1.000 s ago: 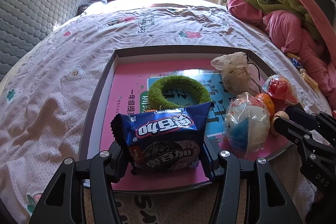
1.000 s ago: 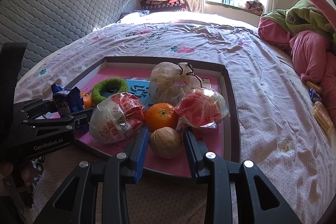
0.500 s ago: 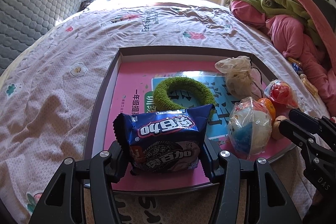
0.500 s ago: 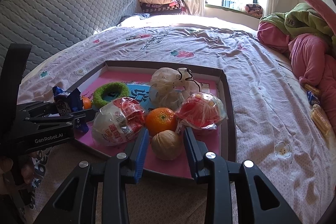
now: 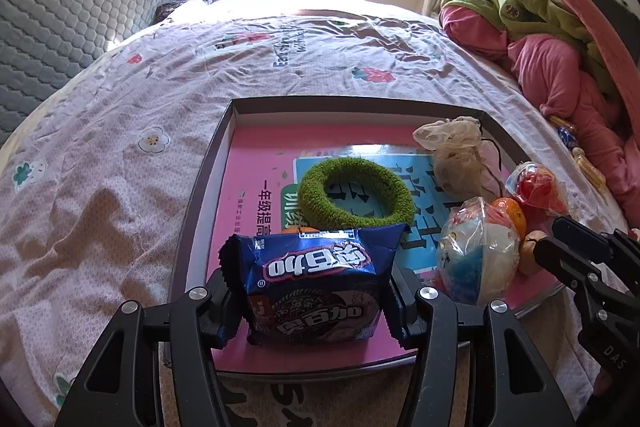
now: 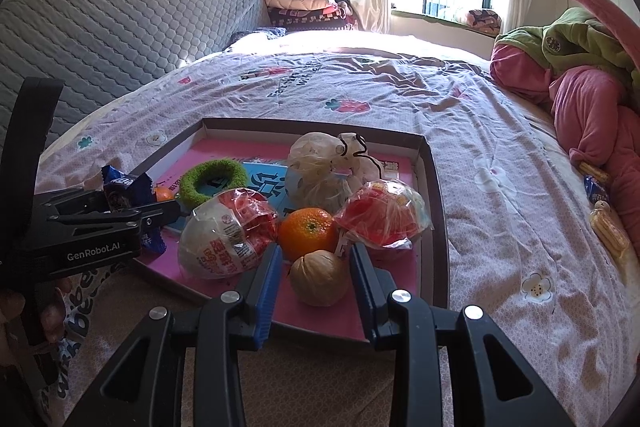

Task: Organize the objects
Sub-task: 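Lower the biscuit pack and walnut into the tray beside the green ring, then open both tools to release the biscuit pack and walnut in the tray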

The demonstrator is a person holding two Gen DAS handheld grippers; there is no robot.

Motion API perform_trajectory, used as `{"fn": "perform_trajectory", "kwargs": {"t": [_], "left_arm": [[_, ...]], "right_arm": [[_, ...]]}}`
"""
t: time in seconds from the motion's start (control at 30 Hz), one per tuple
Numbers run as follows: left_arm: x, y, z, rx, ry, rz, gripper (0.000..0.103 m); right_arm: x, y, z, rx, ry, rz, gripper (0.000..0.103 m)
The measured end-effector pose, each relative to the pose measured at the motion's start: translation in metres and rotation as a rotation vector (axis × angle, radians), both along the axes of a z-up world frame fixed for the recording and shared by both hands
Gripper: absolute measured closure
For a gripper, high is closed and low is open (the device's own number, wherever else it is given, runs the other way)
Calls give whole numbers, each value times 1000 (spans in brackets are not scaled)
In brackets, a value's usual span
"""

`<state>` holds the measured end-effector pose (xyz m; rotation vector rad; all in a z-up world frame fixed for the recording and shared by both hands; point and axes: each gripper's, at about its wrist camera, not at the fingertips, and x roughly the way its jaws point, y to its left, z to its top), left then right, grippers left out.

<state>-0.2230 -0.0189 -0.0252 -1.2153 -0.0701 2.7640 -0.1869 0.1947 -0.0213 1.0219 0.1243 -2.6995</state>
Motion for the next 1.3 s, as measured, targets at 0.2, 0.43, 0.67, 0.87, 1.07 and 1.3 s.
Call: {"fn": "perform_trajectory", "kwargs": {"t": [0.2,0.43,0.67,0.87,1.07,1.3], "left_arm": [[-1,-5,6,7,18,11,44],[-5,-12,11,9,33,28,44],[-12,-18,16,21,46,31,38],[-14,-16,15,25,43,24,34],[-12,-13,18,38,46,8,29],[-10,-11,20,33,57,3,28]], "right_arm": [[1,1,1,-1,7,-3,68],[1,2,3,-1,11,-6,68],[-1,3,5,-1,15,-14,68],[-4,4,6,0,18,-21,62],[-7,8,9,-11,21,-29,55],[-8,9,13,-16,32,-31,46]]}}
